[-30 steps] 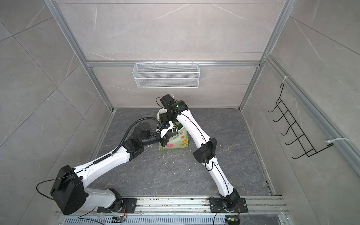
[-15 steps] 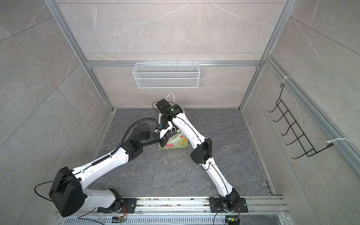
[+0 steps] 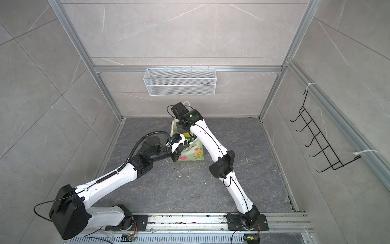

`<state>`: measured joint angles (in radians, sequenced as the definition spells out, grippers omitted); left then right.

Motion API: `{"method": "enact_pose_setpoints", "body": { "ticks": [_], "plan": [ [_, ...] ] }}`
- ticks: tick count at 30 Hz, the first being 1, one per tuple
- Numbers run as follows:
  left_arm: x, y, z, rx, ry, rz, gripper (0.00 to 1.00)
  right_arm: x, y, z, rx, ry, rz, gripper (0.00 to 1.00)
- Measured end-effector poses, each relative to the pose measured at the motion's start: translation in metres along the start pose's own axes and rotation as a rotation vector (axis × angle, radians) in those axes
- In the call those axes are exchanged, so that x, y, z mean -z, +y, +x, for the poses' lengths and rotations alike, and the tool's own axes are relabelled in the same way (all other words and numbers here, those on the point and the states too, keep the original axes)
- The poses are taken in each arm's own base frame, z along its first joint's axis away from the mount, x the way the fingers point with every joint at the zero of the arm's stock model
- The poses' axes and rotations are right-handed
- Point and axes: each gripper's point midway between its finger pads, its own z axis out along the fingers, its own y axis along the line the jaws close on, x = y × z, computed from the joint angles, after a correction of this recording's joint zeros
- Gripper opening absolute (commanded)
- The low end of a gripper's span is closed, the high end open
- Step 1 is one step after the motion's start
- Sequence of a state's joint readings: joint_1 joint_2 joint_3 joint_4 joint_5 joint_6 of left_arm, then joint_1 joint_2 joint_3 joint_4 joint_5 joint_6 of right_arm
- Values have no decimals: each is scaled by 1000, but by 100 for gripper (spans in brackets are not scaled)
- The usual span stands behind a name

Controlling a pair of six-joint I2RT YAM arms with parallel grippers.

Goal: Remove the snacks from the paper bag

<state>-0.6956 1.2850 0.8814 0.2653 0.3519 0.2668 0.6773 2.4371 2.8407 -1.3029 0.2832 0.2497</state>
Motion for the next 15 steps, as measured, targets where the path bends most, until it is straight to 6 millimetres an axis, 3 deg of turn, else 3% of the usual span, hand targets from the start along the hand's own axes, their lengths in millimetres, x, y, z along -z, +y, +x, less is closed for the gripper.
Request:
{"method": "enact_pose_setpoints", "body": {
  "ticks": [6, 9, 11, 15],
  "plan": [
    [7, 3, 2, -14, 2, -36, 0, 56, -31, -29, -65, -118, -39, 0],
    [8, 4, 2, -18, 3, -48, 0, 73, -35, -35, -84, -155, -77, 0],
    [8, 5, 2, -19, 5, -54, 0, 77, -31, -36, -82, -159, -116, 29],
    [8, 5, 2, -20, 5, -55, 0, 74, -16, -34, -74, -141, -189, 51]
  ]
}}
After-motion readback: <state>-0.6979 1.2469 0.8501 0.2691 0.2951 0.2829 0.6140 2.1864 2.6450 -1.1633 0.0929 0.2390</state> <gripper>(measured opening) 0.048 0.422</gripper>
